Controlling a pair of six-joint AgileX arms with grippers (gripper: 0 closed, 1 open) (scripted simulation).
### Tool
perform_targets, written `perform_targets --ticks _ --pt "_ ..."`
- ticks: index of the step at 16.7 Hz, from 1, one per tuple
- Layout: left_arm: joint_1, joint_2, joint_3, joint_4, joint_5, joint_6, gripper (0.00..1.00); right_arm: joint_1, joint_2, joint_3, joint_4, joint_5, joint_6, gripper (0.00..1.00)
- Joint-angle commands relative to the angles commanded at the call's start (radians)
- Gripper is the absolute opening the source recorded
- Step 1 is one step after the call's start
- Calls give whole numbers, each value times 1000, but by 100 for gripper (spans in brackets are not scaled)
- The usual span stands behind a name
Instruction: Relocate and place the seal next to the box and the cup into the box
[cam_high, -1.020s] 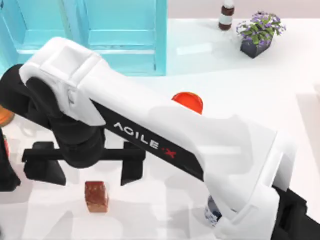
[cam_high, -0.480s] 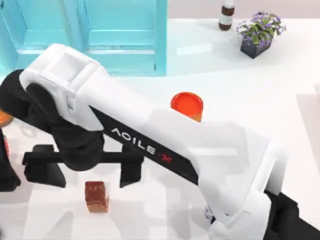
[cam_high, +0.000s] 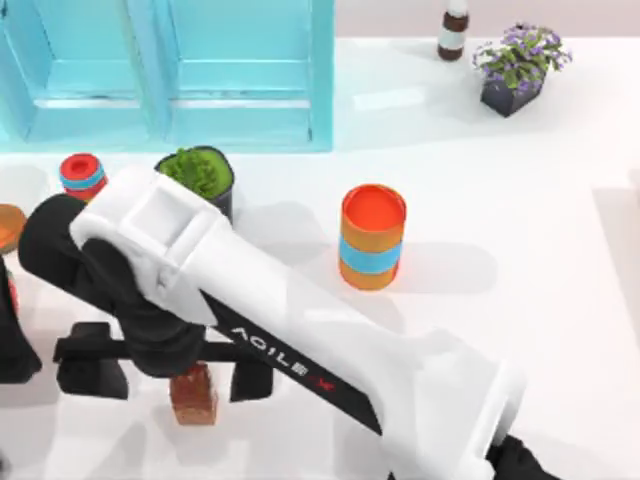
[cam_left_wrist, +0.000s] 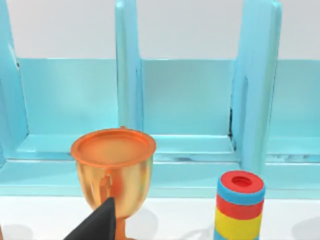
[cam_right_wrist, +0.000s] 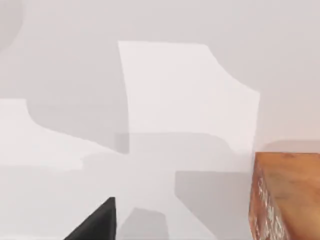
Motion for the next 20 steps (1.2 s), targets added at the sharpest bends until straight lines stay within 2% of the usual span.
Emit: perform_targets --ticks 7,20 --pt "0 0 0 0 0 0 100 -1 53 63 -16 1 -1 100" --pt "0 0 0 0 0 0 100 -1 53 63 -16 1 -1 2"
